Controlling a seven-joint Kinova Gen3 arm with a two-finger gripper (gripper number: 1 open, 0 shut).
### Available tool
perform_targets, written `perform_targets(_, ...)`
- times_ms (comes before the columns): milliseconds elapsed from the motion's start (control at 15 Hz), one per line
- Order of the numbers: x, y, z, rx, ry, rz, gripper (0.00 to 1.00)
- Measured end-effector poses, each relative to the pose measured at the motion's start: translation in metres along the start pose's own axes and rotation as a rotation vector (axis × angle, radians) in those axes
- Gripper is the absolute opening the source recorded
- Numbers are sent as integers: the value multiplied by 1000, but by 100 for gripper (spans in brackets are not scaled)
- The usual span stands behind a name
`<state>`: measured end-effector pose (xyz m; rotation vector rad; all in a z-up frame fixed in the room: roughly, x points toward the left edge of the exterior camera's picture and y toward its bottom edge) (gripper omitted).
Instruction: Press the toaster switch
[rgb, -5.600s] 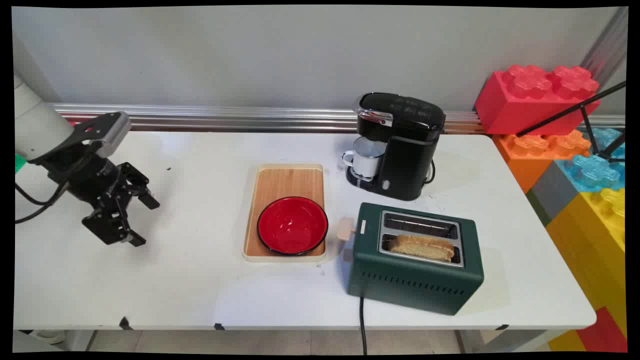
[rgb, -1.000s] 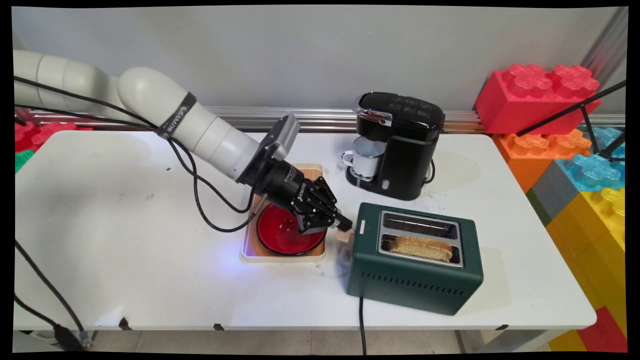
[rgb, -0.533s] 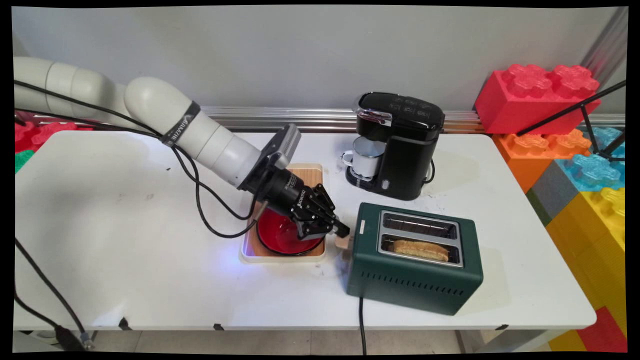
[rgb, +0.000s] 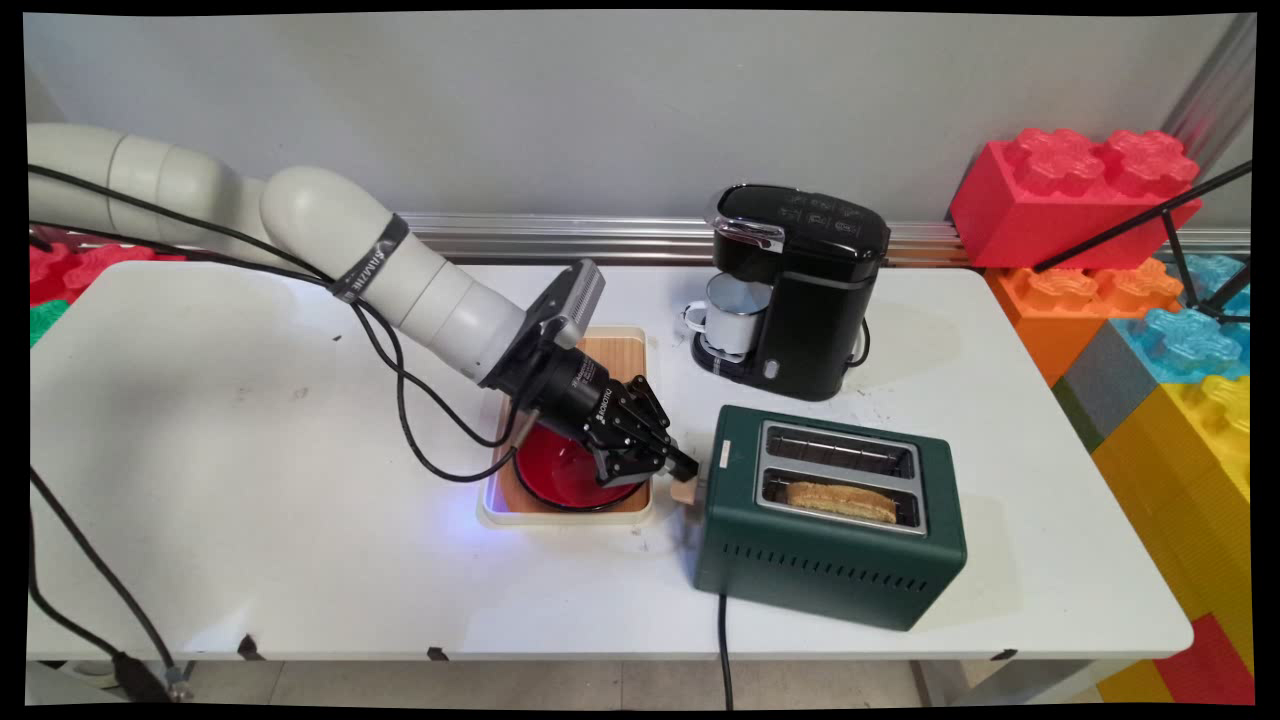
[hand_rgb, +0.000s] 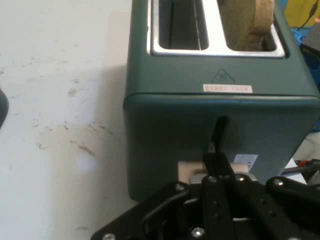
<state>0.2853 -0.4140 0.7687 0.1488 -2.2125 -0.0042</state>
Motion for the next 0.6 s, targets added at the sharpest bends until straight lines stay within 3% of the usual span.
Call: perform_targets(600,-4,-2,8,0,-3,-6,0)
